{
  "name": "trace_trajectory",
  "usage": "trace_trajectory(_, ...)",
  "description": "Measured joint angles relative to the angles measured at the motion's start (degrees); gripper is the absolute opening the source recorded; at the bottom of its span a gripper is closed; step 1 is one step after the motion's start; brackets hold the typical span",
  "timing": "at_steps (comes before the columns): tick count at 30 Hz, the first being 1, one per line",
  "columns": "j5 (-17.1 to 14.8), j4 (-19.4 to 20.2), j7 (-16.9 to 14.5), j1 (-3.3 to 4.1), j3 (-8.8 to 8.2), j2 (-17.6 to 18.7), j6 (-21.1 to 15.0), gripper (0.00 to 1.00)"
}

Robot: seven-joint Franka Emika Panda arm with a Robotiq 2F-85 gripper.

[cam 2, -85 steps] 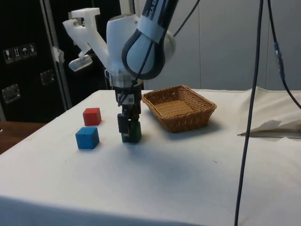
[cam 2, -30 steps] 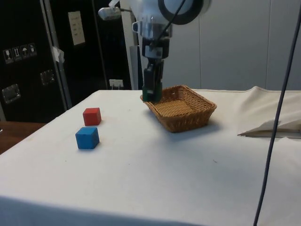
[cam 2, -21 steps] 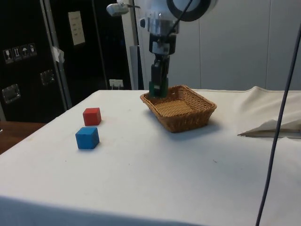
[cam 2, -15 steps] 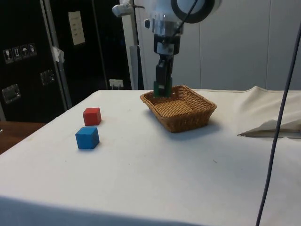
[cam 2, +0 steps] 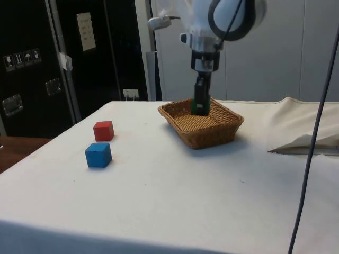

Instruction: Pick up exactly two blocks and place them into the basket.

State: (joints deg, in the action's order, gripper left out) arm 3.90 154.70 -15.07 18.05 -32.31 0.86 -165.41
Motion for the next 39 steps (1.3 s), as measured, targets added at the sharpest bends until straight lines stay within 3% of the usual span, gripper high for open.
trace_trajectory(6, -0.06, 1.43, -0.92, 0.0, -1.38, 2.58, -3.04, 0.01)
trace_trajectory(11, -0.29, 1.32, -0.92, 0.0, -1.32, 4.47, -4.7, 0.01)
trace_trajectory(21, -0.29, 1.43, -0.74, 0.06, -0.92, 5.33, -4.7, 0.01)
trace_trajectory(26, -0.29, 0.63, -0.06, 0.06, -0.34, 9.11, -6.88, 0.03)
trace_trajectory(27, -0.29, 0.46, 0.06, 0.11, -0.29, 9.68, -7.28, 0.08)
trace_trajectory(28, -0.29, 0.29, 0.23, 0.11, -0.17, 10.37, -7.85, 0.26)
trace_trajectory(30, -0.29, 0.23, 0.23, 0.11, -0.17, 10.49, -7.91, 0.45)
trace_trajectory(31, -0.29, 0.17, 0.23, 0.11, -0.11, 10.49, -7.91, 0.45)
trace_trajectory(35, -0.29, 0.17, 0.23, 0.11, -0.11, 10.43, -7.91, 0.84)
trace_trajectory(36, -0.29, 0.17, 0.23, 0.11, -0.11, 10.43, -7.91, 0.99)
trace_trajectory(39, -0.29, 0.17, 0.23, 0.11, -0.11, 10.43, -7.91, 1.0)
